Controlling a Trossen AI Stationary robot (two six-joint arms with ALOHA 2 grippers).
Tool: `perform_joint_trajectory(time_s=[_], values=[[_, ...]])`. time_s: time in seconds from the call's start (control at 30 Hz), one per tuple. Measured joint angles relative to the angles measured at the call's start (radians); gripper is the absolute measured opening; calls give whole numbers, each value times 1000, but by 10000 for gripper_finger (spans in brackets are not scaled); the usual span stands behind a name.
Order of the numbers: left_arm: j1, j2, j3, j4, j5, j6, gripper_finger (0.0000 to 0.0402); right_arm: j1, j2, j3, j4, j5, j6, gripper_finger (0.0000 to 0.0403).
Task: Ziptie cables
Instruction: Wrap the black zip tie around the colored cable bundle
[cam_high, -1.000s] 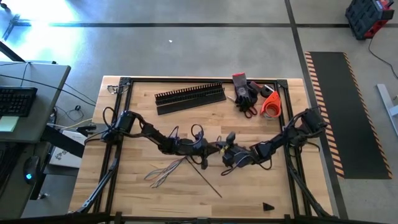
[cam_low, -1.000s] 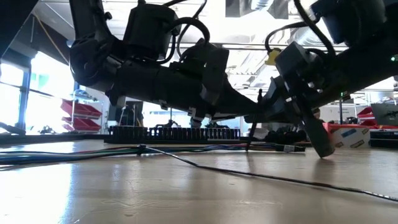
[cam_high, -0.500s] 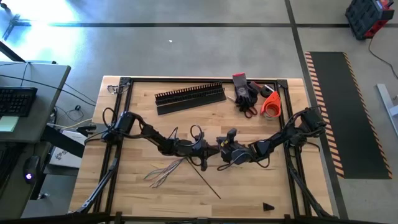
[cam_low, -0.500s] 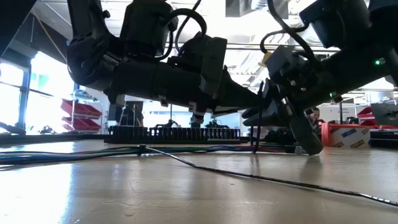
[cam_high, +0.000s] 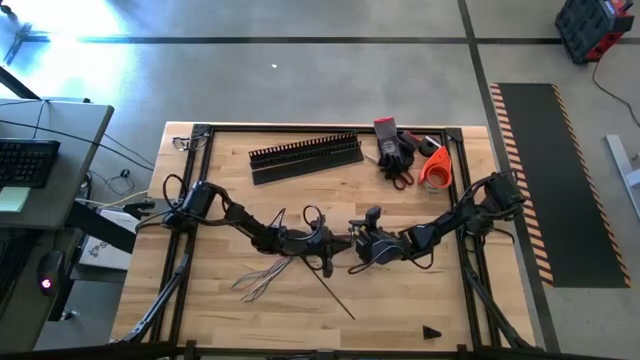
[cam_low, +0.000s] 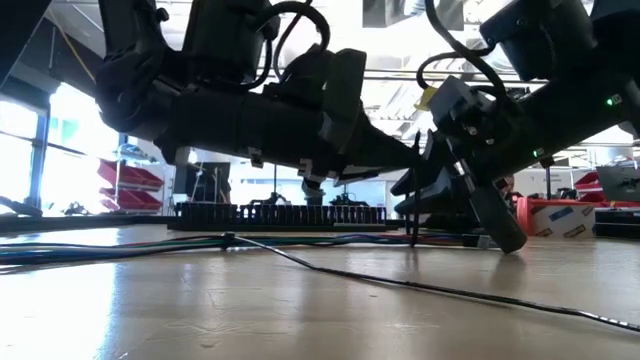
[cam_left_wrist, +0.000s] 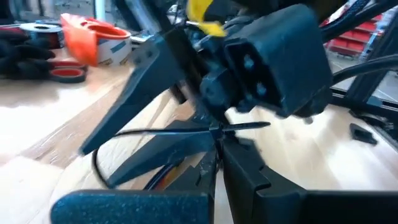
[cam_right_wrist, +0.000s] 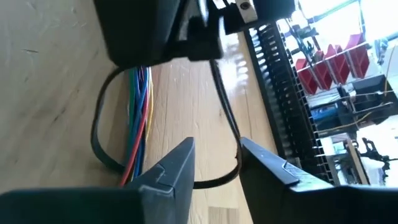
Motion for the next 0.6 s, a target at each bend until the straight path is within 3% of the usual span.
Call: perform_joint_trajectory(time_s=[0.13,0.33,0.6], values=[[-2,-22,-62,6,-49,-48,0,-7,-1,0,-40,-1,63,83],[-1,-42,-150,160,-66,-63,0,-52,1,0,-33,-43,147,72],[-2,-43,-155,159,-56,-77,0,-66,2,-2,-4,-17,104,71]])
